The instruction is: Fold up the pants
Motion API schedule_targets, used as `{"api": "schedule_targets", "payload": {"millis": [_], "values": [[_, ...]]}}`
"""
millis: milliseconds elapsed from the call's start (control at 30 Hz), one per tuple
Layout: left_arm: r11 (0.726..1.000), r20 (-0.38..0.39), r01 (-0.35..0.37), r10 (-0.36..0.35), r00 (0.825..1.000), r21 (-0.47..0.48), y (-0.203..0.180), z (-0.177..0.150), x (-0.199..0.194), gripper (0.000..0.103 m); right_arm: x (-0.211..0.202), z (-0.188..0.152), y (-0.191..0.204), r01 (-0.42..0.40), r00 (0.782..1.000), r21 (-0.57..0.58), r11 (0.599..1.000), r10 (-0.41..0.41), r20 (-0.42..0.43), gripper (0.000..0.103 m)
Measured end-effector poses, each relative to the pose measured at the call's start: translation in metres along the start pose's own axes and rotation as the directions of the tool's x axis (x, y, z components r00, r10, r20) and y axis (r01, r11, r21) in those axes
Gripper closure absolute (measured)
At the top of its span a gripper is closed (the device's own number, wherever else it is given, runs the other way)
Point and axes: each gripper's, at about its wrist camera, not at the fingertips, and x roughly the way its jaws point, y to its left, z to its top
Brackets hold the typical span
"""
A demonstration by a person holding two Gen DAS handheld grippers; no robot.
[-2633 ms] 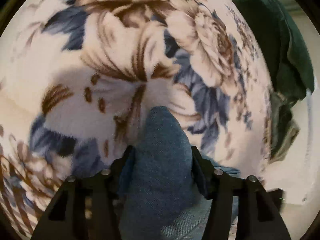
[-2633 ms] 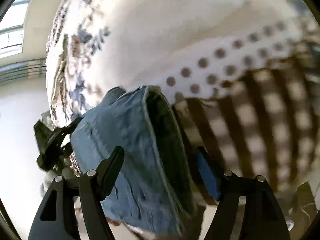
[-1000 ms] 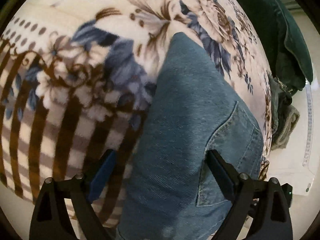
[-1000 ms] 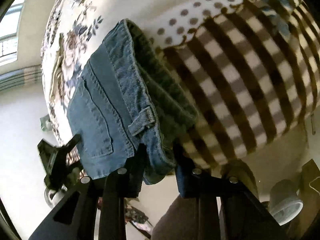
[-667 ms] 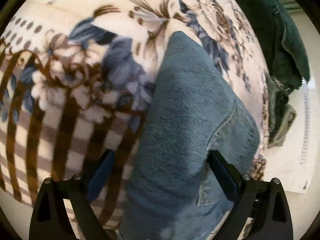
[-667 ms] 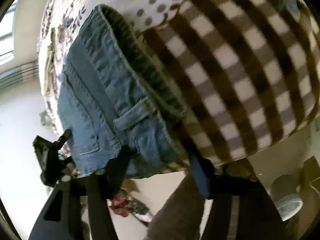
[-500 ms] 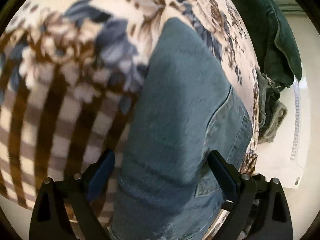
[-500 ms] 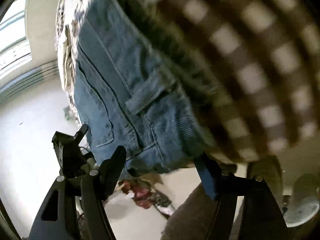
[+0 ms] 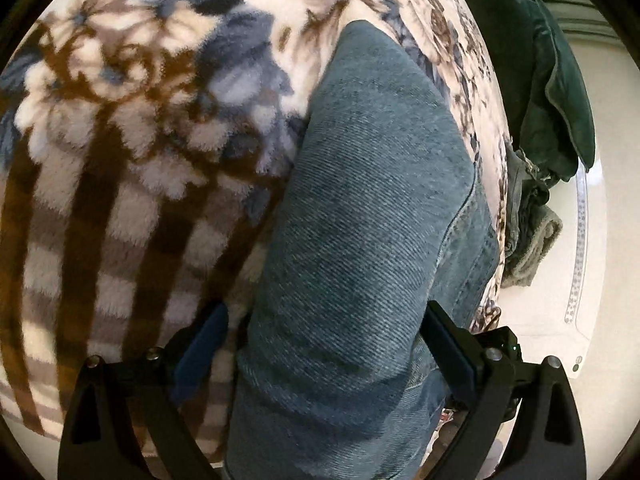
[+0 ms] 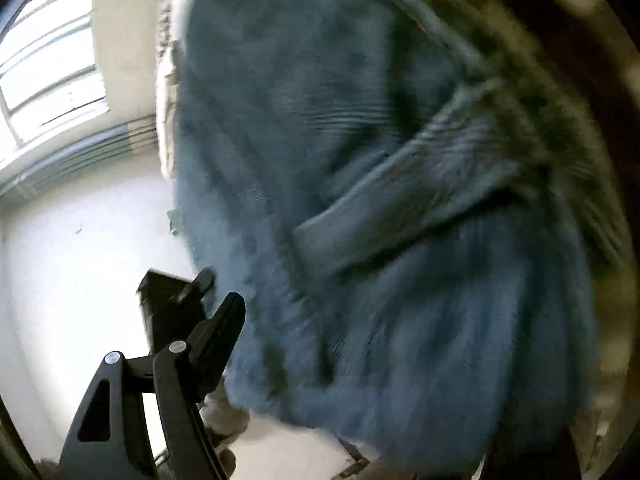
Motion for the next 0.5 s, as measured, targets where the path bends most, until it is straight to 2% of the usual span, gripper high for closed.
{"api": "schedule_targets", "payload": {"millis": [33,67,100,133,200,333,500], "values": [[1.0,0.006,-0.004,0.004,1.0,0.007,-0.003,0.0,-0.001,0.009,0.0,-0.001,0.003,0.011,1.0,-0.004,1.0,-0.011,0.012,0.04],[0.999,0.024,-0.005,0.004,1.0,0.037,-0.009,-0.002,-0.004,0.033,-0.003,-0.005,0.009,0.032,0.999,-0.018,0.999,-0.032,0.024,0.044],[0.997,0.027,-0.009,0.007,1.0,0.071,-0.016,-0.003,-0.005,0.048,-0.005,-0.009,0.013,0.04,0.999,-0.026,0.999,-0.04,0.036,0.057],[0.994,0.036,-0.025,0.021,0.999,0.109,-0.024,-0.006,-0.009,0.051,-0.01,-0.015,0.02,0.049,0.998,-0.034,0.998,-0.047,0.05,0.062],[0.99,0.049,-0.011,0.004,0.999,0.139,-0.033,-0.01,-0.017,0.066,-0.017,-0.024,0.036,0.062,0.996,-0.058,0.996,-0.058,0.074,0.066],[0.99,0.08,0.019,-0.031,0.996,0.14,-0.053,-0.011,-0.048,0.072,-0.035,-0.034,0.074,0.073,0.993,-0.114,0.991,-0.061,0.105,0.07],[0.983,0.114,0.001,-0.022,0.993,0.182,-0.089,-0.007,-0.093,0.075,-0.057,-0.039,0.138,0.086,0.993,-0.21,0.974,-0.067,0.098,0.071]]}}
